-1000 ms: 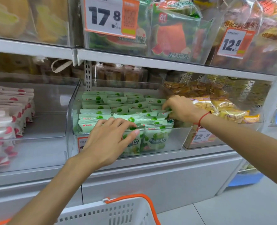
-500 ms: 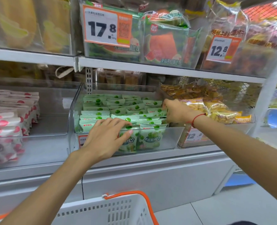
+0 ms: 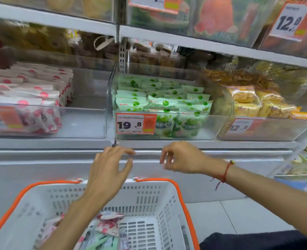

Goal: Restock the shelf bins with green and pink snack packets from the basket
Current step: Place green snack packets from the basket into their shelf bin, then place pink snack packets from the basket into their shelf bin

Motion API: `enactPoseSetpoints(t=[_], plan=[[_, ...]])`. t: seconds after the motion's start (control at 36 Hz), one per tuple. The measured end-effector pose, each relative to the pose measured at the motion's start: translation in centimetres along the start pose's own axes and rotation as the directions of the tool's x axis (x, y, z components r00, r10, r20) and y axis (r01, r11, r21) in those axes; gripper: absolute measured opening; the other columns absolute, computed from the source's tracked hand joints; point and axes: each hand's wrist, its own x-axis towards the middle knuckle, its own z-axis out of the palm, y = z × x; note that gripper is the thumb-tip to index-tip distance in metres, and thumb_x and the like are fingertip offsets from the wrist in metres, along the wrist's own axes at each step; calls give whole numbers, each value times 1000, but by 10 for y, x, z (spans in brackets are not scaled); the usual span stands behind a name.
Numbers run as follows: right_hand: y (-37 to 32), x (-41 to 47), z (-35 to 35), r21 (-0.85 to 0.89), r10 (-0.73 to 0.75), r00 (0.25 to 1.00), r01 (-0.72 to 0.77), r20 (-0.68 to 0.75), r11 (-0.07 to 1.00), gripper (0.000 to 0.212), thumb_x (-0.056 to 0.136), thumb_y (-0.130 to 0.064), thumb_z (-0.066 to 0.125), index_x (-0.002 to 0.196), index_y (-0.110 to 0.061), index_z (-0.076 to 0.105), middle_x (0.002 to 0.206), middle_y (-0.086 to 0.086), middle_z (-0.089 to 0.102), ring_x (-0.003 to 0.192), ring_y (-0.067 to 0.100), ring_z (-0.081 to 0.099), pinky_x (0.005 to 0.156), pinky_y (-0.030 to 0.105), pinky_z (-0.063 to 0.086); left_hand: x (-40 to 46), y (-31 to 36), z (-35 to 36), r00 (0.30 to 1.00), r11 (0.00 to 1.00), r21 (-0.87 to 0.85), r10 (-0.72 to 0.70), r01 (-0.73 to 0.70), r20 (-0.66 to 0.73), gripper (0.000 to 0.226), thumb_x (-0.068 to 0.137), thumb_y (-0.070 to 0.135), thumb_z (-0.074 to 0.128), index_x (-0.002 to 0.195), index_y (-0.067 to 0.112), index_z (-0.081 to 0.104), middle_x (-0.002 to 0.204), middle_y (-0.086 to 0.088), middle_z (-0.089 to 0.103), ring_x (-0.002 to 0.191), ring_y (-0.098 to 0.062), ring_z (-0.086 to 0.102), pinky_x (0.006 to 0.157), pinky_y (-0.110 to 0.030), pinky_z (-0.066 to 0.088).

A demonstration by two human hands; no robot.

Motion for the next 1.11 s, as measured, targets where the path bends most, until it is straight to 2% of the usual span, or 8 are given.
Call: enactPoseSetpoints(t=[0.31,0.53,0.58,0.67,0.78,0.86,0.92,1.11], plan=[[-22,21,210,-18,37,779,-33,626,999,25,91,-19,59,115,-14,65,125,8,59,111,28,56,92,38,48,-125,-90,45,730,903,367,-406,225,550,27,94,29,54,121,34,59,132,6,55,122,-17,50,99,-31,40],[-33,-3,298,-66,86,522,-56,849,996,26,93,-23,59,106,-2,64,117,14,58,97,29,58,82,38,49,-195,-115,75,288,893,450,-427,-15,857,59,96,35,50,150,30,24,159,-1,13,144,-27,18,114,-48,23],[-26,-11,313,-165,165,450,-39,878,986,10,90,-18,62,94,-9,62,101,11,62,86,22,60,73,32,49,-203,-117,77,306,891,454,-435,7,847,59,96,34,50,149,33,23,158,-1,13,144,-26,15,115,-49,21],[-14,-27,330,-252,244,352,-24,904,967,56,87,-18,65,137,-4,46,140,11,48,122,26,52,93,34,45,-202,-121,80,299,890,454,-447,51,843,60,92,34,55,146,35,28,155,0,18,143,-25,17,115,-48,21],[-12,-30,332,-230,245,336,-83,909,970,66,85,-16,69,140,-1,38,143,13,44,113,22,51,85,32,44,-197,-123,86,266,888,451,-459,95,848,61,89,33,60,144,36,32,153,1,21,140,-24,19,113,-46,24],[-7,-17,322,-209,269,358,-197,894,958,13,85,-11,69,82,-2,60,83,7,63,67,15,58,58,21,50,-195,-124,88,254,887,444,-461,125,850,61,89,32,59,144,35,33,153,1,21,140,-25,19,114,-47,23],[-1,-5,313,-167,284,334,-339,899,926,45,86,-2,65,44,-9,49,43,-1,53,41,5,55,37,14,42,-189,-124,89,275,895,414,-446,167,852,58,89,31,60,143,32,36,153,1,24,140,-25,22,113,-48,24],[21,29,237,28,225,480,-464,848,885,25,83,-16,69,62,-12,56,57,7,57,60,17,59,44,15,44,-149,-107,84,460,897,84,-301,435,835,67,83,23,73,141,28,40,150,0,33,135,-20,34,109,-33,32]])
